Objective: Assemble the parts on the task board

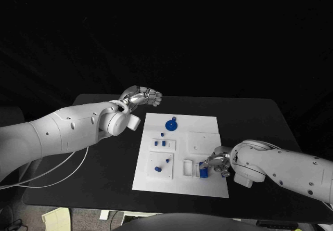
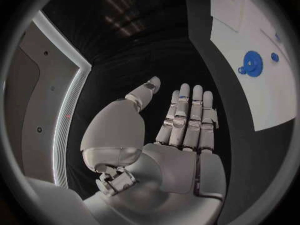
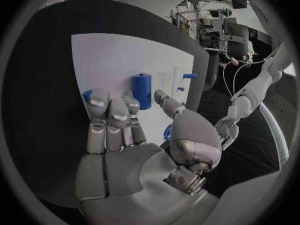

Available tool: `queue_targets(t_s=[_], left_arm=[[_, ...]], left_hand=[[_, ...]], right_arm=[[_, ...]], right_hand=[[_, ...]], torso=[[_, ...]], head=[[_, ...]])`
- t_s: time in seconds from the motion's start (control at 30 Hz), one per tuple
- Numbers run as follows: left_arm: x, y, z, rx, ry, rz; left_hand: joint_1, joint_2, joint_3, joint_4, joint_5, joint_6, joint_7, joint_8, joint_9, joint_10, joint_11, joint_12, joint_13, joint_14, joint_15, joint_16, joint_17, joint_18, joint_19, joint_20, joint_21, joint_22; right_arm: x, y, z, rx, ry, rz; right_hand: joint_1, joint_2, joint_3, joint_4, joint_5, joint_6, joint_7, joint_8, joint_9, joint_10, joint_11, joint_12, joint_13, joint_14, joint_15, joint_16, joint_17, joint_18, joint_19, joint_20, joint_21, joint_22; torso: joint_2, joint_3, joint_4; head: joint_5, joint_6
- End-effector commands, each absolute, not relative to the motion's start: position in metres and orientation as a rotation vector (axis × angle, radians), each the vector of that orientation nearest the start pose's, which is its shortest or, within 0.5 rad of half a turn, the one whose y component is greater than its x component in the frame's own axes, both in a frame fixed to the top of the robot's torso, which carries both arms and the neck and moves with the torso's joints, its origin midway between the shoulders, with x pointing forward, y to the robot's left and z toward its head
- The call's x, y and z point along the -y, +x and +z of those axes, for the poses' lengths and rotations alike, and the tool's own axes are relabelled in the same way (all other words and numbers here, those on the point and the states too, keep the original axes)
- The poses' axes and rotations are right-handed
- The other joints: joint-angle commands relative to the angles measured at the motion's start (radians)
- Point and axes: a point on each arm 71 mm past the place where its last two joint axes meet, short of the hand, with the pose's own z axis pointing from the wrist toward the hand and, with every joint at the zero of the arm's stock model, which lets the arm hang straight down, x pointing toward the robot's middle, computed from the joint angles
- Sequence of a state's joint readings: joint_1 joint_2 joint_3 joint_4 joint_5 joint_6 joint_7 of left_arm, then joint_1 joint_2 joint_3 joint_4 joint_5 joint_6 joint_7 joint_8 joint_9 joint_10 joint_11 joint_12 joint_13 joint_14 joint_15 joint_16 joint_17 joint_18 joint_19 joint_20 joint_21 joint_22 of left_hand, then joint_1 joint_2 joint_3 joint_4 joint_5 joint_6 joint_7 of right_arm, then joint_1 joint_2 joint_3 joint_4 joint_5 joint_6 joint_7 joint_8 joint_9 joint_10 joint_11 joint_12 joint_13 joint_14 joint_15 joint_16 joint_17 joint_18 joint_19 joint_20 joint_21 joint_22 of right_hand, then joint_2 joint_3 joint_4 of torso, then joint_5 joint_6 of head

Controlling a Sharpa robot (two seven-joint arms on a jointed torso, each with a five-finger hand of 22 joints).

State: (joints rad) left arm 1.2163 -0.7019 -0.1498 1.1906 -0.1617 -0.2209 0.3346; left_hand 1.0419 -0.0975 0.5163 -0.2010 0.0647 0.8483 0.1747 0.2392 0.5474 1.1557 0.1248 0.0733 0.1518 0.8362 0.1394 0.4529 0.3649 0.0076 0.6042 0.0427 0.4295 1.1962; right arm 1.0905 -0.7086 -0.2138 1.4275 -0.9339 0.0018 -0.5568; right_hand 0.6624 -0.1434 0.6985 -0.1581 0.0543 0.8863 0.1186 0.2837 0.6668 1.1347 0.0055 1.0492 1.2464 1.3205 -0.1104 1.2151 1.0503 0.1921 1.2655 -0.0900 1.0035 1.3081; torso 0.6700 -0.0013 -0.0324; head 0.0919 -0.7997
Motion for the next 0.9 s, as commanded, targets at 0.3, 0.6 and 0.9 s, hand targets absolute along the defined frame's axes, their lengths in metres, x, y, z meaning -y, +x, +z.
queue_targets(t_s=[0.3,0.6,0.9], left_arm=[[-0.2326,0.5326,-0.2275,-1.586,-0.972,-1.329],[-0.2324,0.5325,-0.2275,-1.586,-0.972,-1.329],[-0.2325,0.5325,-0.2275,-1.586,-0.972,-1.329]], left_hand=[[-0.018,0.005,0.0,0.02,-0.002,-0.007,0.002,0.004,-0.003,-0.004,0.005,-0.004,-0.003,0.005,0.002,-0.009,0.004,0.015,0.008,-0.002,-0.01,0.003],[-0.019,0.005,0.0,0.023,-0.001,-0.008,0.002,0.004,-0.003,-0.004,0.005,-0.004,-0.003,0.005,0.002,-0.01,0.005,0.015,0.008,-0.002,-0.011,0.004],[-0.019,0.004,0.0,0.023,-0.001,-0.008,0.002,0.003,-0.004,-0.004,0.005,-0.004,-0.003,0.005,0.002,-0.01,0.005,0.016,0.008,-0.003,-0.012,0.004]], right_arm=[[0.1864,0.4187,-0.3472,-2.577,0.289,0.33],[0.1817,0.418,-0.3477,-2.58,0.282,0.337],[0.1779,0.4166,-0.3527,-2.576,0.29,0.337]], right_hand=[[0.042,0.023,0.02,-0.046,-0.004,0.011,0.0,-0.012,-0.009,-0.008,0.0,0.002,-0.002,0.0,0.007,0.0,0.003,0.07,-0.002,0.001,0.01,0.018],[0.018,-0.001,0.005,-0.045,-0.004,0.003,0.003,-0.023,-0.014,-0.01,0.003,-0.001,-0.004,0.0,0.01,-0.003,0.002,0.07,-0.004,0.007,0.01,0.016],[0.002,-0.019,0.007,-0.028,-0.005,0.004,0.004,-0.028,-0.016,-0.012,0.004,-0.002,-0.006,-0.001,0.011,-0.005,0.002,0.07,-0.005,0.008,0.008,0.013]], torso=[[0.0,-0.0002,-0.0011],[0.0,0.0001,-0.0021],[0.0,0.0009,-0.0015]], head=[[0.003,-0.005],[0.004,-0.006],[0.007,-0.01]])
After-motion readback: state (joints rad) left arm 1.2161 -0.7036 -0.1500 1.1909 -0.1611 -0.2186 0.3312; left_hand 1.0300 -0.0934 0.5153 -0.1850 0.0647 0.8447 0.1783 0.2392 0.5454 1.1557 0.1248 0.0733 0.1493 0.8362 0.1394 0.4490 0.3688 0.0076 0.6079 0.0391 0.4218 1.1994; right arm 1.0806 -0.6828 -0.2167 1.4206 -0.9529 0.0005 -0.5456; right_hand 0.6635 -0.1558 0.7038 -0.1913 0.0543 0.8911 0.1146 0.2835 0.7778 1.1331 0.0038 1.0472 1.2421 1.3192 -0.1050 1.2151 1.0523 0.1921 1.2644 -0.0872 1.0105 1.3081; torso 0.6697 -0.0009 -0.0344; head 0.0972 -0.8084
